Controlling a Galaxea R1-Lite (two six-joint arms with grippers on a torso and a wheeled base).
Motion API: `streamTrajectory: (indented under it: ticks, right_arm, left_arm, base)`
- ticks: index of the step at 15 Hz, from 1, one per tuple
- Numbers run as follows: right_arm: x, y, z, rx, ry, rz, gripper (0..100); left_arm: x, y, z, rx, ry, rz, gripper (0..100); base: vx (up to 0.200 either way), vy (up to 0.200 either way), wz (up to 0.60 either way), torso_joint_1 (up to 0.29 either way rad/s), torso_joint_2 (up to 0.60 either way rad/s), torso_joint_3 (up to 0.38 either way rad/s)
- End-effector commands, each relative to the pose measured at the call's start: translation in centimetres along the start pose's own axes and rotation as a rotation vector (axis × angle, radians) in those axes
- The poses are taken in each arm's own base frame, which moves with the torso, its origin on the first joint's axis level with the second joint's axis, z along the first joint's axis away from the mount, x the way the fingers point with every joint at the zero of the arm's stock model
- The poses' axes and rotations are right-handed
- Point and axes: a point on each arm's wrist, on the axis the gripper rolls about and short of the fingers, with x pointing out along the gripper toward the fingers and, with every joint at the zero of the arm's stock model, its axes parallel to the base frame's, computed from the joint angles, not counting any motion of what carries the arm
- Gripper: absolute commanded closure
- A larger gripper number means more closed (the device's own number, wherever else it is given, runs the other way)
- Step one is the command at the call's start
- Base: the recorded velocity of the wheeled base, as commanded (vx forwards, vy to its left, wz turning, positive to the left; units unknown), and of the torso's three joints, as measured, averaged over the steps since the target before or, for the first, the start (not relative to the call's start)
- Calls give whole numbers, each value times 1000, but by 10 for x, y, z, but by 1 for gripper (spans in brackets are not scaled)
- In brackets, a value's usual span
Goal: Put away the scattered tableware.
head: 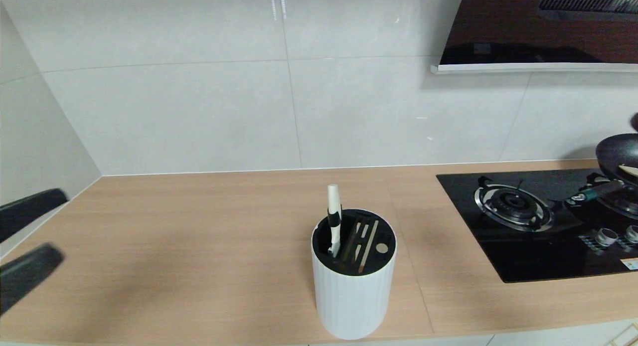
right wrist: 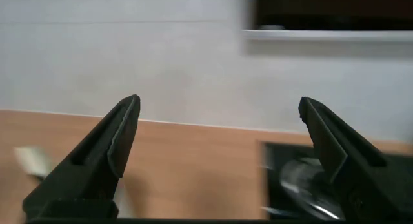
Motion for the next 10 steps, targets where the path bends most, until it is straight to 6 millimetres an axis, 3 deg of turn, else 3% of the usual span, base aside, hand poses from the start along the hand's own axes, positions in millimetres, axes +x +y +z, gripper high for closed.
streamTrajectory:
  ticks: [1,4,5,7,10]
  right_arm:
    - [-84,-27,8,-42,-93,-131,0]
    - [-132,-30,3,-62,-75,-181,0]
    - [-138,-30,2,-64,-72,-189,0]
    - [-170,-28,-13,-81,-71,-234,0]
    - [-198,-18,-36,-115,-43,-326,0]
  left_arm:
    - [-68,-26,9,62,-154,27,0]
    - [-102,-40,-10,81,-164,104,0]
    - [-107,-42,-13,86,-172,111,0]
    - [-125,-54,-37,113,-183,199,0]
    - [-119,-48,-47,158,-182,432,0]
  base:
    - [0,0,0,0,0,0]
    - [0,0,0,0,0,0]
    - [0,0,0,0,0,0]
    - [0,0,0,0,0,0]
    - [0,0,0,0,0,0]
